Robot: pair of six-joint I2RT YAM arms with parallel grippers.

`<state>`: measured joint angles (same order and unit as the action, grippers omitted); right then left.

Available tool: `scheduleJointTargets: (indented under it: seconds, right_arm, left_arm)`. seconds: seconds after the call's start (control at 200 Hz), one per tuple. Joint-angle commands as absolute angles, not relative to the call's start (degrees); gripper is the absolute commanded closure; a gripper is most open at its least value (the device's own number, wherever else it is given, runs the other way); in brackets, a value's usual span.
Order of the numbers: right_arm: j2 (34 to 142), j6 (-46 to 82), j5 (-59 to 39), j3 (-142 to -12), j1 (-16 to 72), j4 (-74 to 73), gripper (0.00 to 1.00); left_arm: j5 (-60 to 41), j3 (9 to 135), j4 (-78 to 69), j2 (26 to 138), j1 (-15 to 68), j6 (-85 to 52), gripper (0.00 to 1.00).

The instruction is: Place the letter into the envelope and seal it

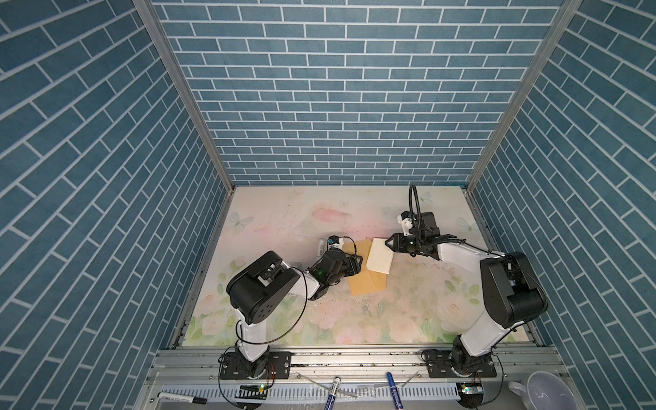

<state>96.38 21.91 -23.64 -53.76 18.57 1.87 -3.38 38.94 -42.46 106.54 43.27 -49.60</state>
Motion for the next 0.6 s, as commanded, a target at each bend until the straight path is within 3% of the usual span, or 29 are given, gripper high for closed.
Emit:
scheduleJointTargets:
  seconds: [0.0,0.125,0.285,0.595]
  right_arm:
    - [97.67,23.29,-26.4,-56.32,18.19,1.24,0.69]
    - [97.79,23.43,-26.93,-56.05,18.11,0.84,0.84]
    - [98.57,23.34,-27.49,-56.05,18.1,0.7,0.95]
    - [99.12,23.12,-29.49,-55.25,18.2,-0.52,1.0]
  left_arm:
    - [-4.25,37.79,-39.92,108.54,43.07,-49.84,0.35]
    - [-4.3,37.75,-40.0,108.63,42.98,-50.0,0.35]
    - [-4.45,37.7,-40.34,108.72,42.98,-50.03,0.35]
    - [-4.48,37.71,-40.52,109.0,42.98,-50.16,0.35]
